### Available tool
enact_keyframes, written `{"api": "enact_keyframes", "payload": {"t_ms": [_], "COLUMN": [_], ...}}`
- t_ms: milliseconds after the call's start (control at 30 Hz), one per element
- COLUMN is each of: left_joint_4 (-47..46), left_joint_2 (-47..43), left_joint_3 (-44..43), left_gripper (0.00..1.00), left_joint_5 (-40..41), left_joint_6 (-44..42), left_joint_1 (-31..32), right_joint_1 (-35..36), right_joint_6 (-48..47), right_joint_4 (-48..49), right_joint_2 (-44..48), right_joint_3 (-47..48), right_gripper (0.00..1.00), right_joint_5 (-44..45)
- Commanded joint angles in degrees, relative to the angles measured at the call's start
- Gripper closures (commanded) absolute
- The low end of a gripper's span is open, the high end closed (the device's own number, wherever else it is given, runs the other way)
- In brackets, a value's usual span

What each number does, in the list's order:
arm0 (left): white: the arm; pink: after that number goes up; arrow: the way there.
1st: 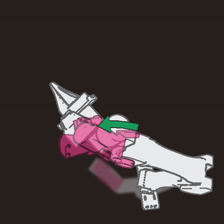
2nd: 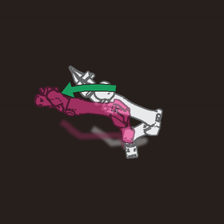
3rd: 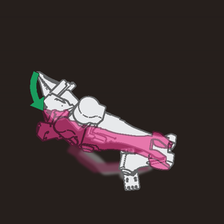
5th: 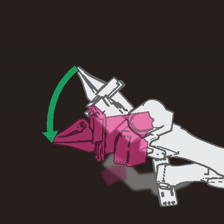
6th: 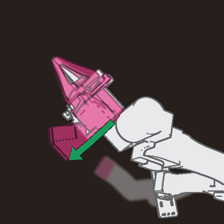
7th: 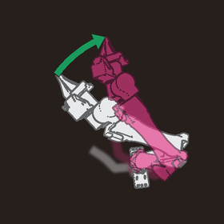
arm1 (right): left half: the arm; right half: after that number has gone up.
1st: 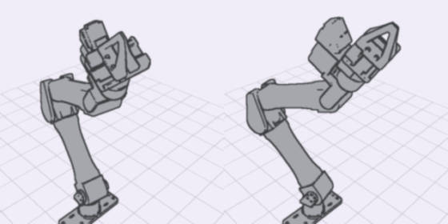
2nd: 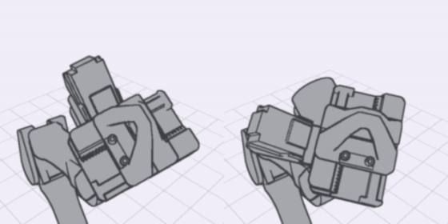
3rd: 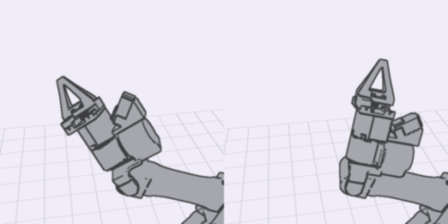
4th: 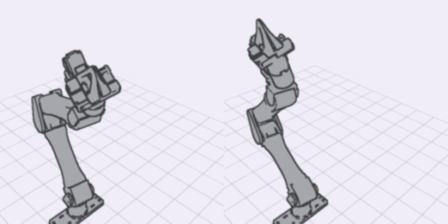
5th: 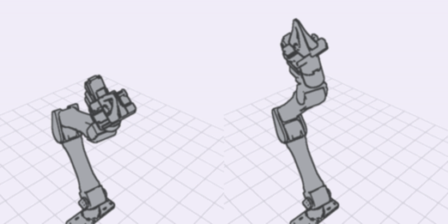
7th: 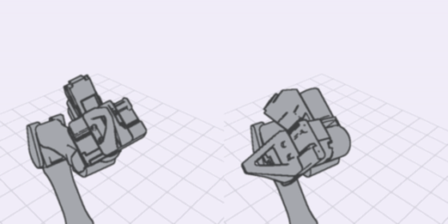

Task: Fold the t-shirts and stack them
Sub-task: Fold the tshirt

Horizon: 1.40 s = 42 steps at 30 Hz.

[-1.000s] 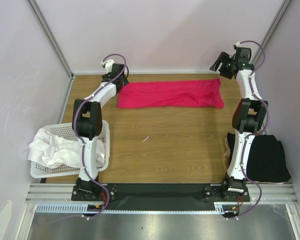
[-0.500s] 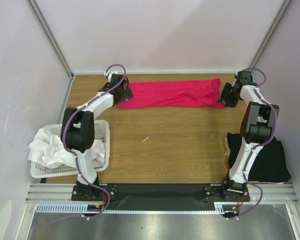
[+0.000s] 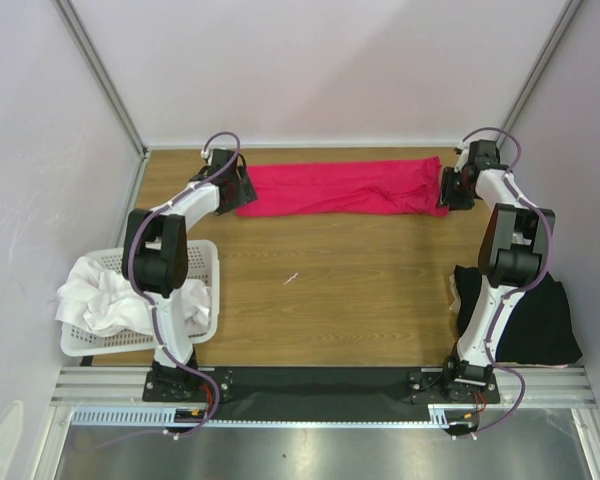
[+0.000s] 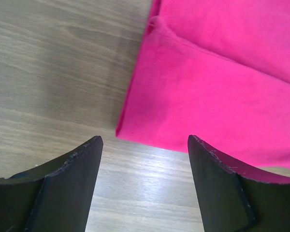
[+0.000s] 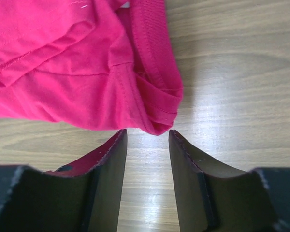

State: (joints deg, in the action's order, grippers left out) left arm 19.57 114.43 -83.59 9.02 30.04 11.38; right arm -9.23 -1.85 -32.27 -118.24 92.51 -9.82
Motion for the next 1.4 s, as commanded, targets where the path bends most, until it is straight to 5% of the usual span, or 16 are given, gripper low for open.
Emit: {"api": "enact_keyframes", "payload": {"t_ms": [0,333,1000,1367], "left_joint_4": [0.7,2.0,3.0,2.7], "left_joint_2": [1.1,3.3,6.4,8.0], "left_joint_3": [-3.3,-6.8,-9.1,-9.9], "left_gripper": [0.23,0.24,0.24,0.42], "left_joint_5": [-1.5,-2.0,-4.8,-4.6], "left_joint_6": [-1.7,-3.2,-5.6,-5.3], "left_joint_1": [-0.7,-1.9,-2.3,-2.4], "right_joint_1": [0.7,1.3,1.1,0.9], "right_joint_6": [-5.3,-7.5,-8.4,-8.8], "right_joint_4": [1.7,0.3,0.4,0.4], "right_joint_2": [1.1,-3.0,-3.2,-4.3], "right_joint_3": [2.5,5.2,3.6,3.4], "right_gripper": [0.56,0.71,0.68,0.96], "right_joint_5": [0.7,1.0,-1.3,0.2]}}
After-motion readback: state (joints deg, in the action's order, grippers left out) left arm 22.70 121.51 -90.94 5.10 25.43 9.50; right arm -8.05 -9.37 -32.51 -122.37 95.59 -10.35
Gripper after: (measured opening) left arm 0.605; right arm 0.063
